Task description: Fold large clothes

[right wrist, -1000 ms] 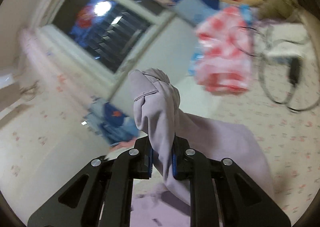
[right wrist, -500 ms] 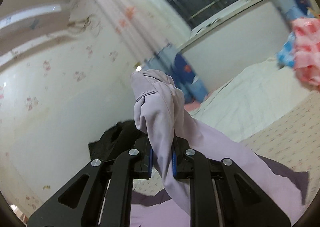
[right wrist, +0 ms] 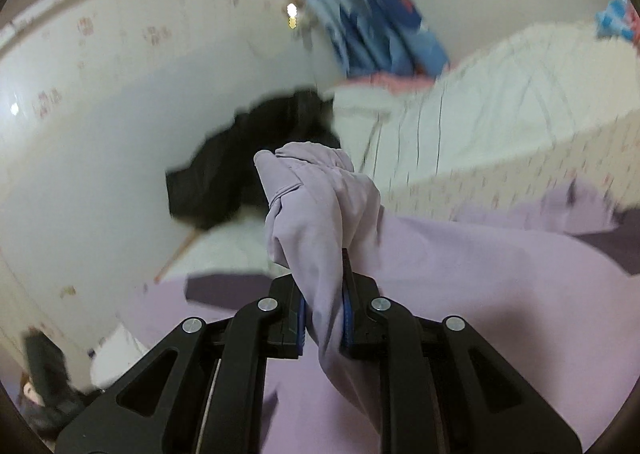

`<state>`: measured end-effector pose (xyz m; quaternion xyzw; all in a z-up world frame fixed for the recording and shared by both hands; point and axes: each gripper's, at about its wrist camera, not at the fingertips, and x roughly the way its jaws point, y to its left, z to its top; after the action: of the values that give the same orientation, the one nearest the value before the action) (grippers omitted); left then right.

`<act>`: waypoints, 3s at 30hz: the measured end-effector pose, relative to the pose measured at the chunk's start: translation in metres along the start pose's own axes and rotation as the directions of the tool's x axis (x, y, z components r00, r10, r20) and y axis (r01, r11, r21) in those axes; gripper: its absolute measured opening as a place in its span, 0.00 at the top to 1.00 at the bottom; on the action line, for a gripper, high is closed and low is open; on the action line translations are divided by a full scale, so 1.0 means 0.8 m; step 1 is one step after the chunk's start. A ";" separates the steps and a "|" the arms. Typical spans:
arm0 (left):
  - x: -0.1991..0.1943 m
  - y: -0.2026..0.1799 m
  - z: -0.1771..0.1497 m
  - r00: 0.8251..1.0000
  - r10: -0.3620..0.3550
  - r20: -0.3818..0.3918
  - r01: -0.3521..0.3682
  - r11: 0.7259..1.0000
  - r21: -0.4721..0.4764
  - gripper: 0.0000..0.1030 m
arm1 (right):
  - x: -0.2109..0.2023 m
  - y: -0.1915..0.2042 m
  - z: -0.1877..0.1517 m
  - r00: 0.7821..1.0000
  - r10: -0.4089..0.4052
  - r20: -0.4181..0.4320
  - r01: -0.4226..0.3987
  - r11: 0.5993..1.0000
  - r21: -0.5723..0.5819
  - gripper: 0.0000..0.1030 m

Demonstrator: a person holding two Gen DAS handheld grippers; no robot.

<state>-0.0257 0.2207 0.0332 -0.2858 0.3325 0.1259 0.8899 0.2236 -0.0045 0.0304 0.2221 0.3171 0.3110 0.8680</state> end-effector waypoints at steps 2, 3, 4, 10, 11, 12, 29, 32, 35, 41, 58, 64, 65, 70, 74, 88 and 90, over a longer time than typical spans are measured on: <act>0.002 -0.001 0.000 1.000 -0.001 -0.005 0.001 1.000 -0.001 0.06 | 0.022 -0.003 -0.022 0.999 -0.007 -0.040 0.006 1.000 -0.008 0.87; 0.002 -0.001 -0.001 1.000 -0.003 -0.008 0.003 1.000 -0.001 0.06 | 0.034 -0.005 -0.035 0.998 -0.006 -0.064 0.005 1.000 -0.010 0.87; 0.003 -0.001 -0.001 1.000 -0.005 -0.011 0.005 1.000 0.000 0.06 | 0.041 -0.008 -0.044 0.997 -0.003 -0.080 0.002 1.000 -0.010 0.87; 0.007 -0.005 -0.003 1.000 -0.010 -0.025 0.010 1.000 -0.001 0.06 | 0.070 -0.023 -0.098 0.969 0.046 -0.242 -0.050 0.999 -0.010 0.74; 0.008 -0.007 -0.004 1.000 -0.010 -0.028 0.010 1.000 0.002 0.06 | 0.073 -0.026 -0.101 0.962 0.051 -0.268 -0.053 0.999 0.001 0.70; 0.010 -0.009 -0.005 0.999 -0.009 -0.030 0.009 1.000 0.006 0.06 | 0.072 -0.026 -0.100 0.957 0.060 -0.283 -0.059 0.998 0.011 0.68; 0.079 -0.159 -0.049 0.988 -0.139 -0.060 0.150 0.954 0.260 0.06 | -0.205 -0.124 -0.069 0.873 -0.485 0.051 0.472 0.867 0.159 0.07; 0.140 -0.178 -0.065 0.986 -0.046 -0.159 0.093 0.948 0.303 0.06 | -0.188 -0.184 -0.099 0.862 -0.500 -0.088 0.505 0.830 0.236 0.06; 0.209 -0.165 -0.083 0.951 0.071 -0.301 0.021 0.956 0.291 0.06 | -0.166 -0.199 -0.118 0.840 -0.526 -0.136 0.543 0.816 0.199 0.06; 0.134 -0.137 -0.049 0.978 -0.043 -0.202 0.095 0.963 0.254 0.06 | -0.192 -0.181 -0.111 0.879 -0.461 -0.121 0.476 0.838 0.265 0.06; -0.076 0.249 0.186 0.953 0.239 0.188 -0.175 0.936 -0.305 0.06 | -0.186 -0.082 -0.159 0.966 -0.188 -0.179 0.236 0.923 0.303 0.06; -0.032 0.255 0.211 0.942 0.296 0.155 -0.245 0.927 -0.283 0.06 | -0.192 -0.086 -0.153 0.962 -0.242 -0.125 0.268 0.921 0.282 0.06; -0.023 0.256 0.217 0.939 0.315 0.137 -0.269 0.922 -0.277 0.06 | -0.199 -0.081 -0.145 0.953 -0.289 -0.088 0.302 0.923 0.238 0.06; -0.015 0.273 0.224 0.928 0.345 0.142 -0.280 0.896 -0.344 0.06 | -0.214 -0.076 -0.105 0.888 -0.456 0.058 0.453 0.890 0.057 0.06; -0.009 0.276 0.234 0.949 0.294 0.111 -0.235 0.899 -0.371 0.44 | -0.195 -0.124 -0.097 0.855 -0.518 0.021 0.515 0.853 0.083 0.06; -0.082 0.166 0.252 0.955 -0.012 0.295 0.087 0.966 -0.242 0.81 | -0.190 -0.165 -0.109 0.892 -0.432 -0.129 0.451 0.859 0.243 0.07; -0.100 0.124 0.257 0.946 -0.075 0.314 0.135 0.975 -0.175 0.81 | -0.200 -0.170 -0.110 0.922 -0.369 -0.116 0.386 0.865 0.320 0.07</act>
<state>-0.0199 0.4197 0.1705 -0.3655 0.1613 0.1527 0.9039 0.1205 -0.1932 -0.0450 0.2926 0.4246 0.0819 0.8529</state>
